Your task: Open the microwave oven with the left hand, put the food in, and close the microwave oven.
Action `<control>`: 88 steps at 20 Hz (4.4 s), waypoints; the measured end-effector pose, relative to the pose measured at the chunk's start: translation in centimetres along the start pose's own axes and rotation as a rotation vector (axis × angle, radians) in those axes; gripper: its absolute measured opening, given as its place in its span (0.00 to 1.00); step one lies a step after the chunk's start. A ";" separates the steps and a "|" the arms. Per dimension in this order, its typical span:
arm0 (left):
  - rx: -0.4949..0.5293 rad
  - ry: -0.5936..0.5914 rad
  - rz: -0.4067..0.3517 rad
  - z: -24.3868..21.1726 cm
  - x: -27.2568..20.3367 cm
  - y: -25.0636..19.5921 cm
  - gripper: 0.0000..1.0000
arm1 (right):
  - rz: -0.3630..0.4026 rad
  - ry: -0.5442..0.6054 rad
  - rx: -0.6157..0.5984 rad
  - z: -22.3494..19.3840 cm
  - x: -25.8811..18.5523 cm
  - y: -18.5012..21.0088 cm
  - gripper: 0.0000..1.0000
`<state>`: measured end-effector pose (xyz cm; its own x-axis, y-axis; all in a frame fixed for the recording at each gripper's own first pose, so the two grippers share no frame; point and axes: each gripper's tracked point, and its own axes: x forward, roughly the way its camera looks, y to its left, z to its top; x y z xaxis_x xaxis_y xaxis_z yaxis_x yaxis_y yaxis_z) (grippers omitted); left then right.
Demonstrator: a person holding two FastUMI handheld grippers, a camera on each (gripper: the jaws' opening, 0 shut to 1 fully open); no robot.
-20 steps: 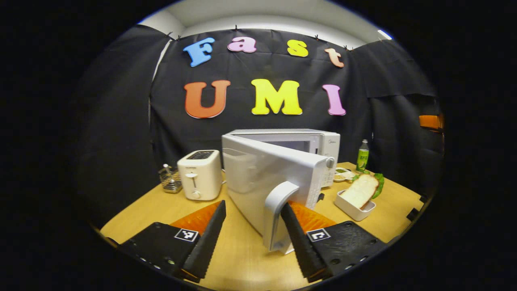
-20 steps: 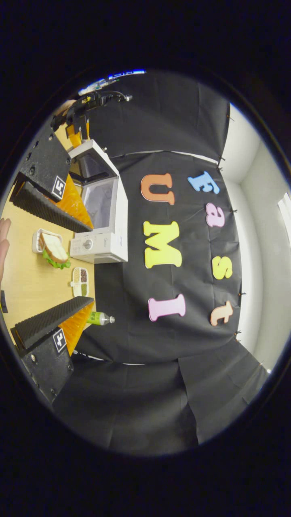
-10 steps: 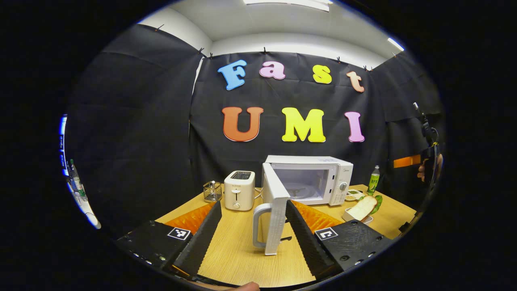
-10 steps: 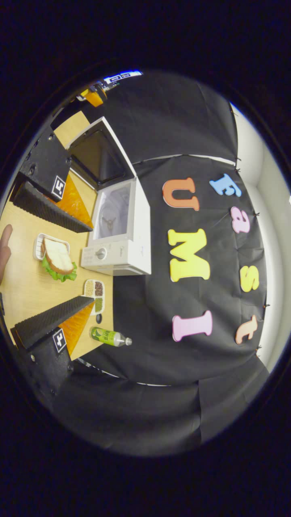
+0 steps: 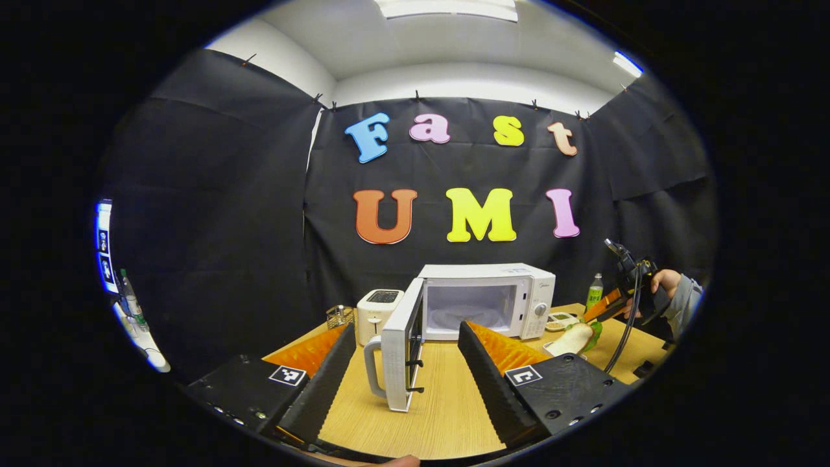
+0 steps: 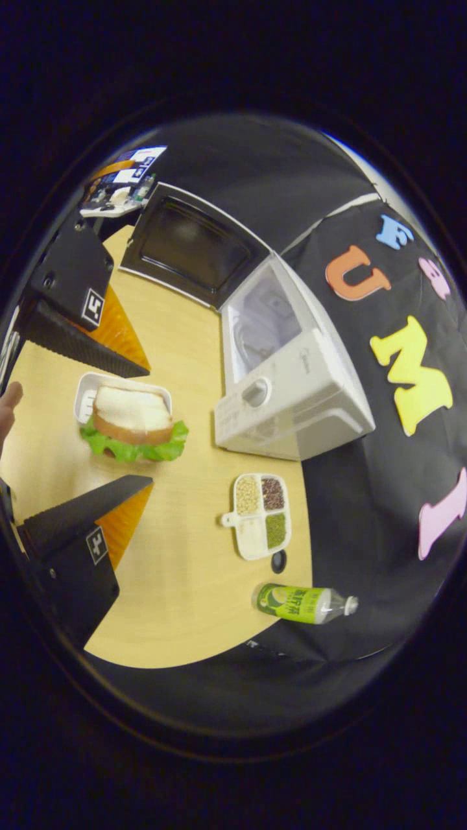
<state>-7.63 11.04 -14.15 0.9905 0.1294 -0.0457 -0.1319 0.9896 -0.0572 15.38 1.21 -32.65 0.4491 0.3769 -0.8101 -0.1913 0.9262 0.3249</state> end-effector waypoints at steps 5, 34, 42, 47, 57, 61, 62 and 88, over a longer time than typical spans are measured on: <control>-0.017 0.056 0.058 -1.3 0.9 0.8 0.95 | 0.216 0.141 0.153 -1.3 2.5 0.6 0.80; 0.008 0.033 0.007 -1.4 -3.3 3.4 0.95 | -0.030 -0.204 -0.602 -2.5 1.7 23.5 0.32; -0.008 0.022 -0.020 -1.7 -3.2 3.7 0.95 | -0.148 -0.524 -0.405 4.0 10.1 28.0 0.34; -0.052 0.026 -0.042 -2.3 -1.9 4.2 0.95 | -0.153 -0.732 -0.108 9.8 14.6 27.5 0.34; -0.100 0.060 0.022 -4.2 2.5 9.0 0.95 | -0.017 -0.850 0.515 18.7 24.7 24.5 0.34; -0.078 0.090 0.037 -5.2 3.1 9.4 0.95 | -0.006 -0.849 0.597 19.6 26.6 23.4 0.34; -0.074 0.095 0.040 -5.4 3.2 9.4 0.95 | -0.022 -0.853 0.590 19.4 26.7 23.1 0.34; 0.032 0.084 0.112 -6.4 7.1 12.9 0.84 | -0.145 -0.681 -0.098 12.7 17.3 23.6 0.91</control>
<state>-2.52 24.30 -21.62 0.9628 0.2347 -0.1337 -0.2388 0.9709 -0.0157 29.70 29.70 -32.79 0.9166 0.2009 -0.3457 -0.1514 0.9746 0.1649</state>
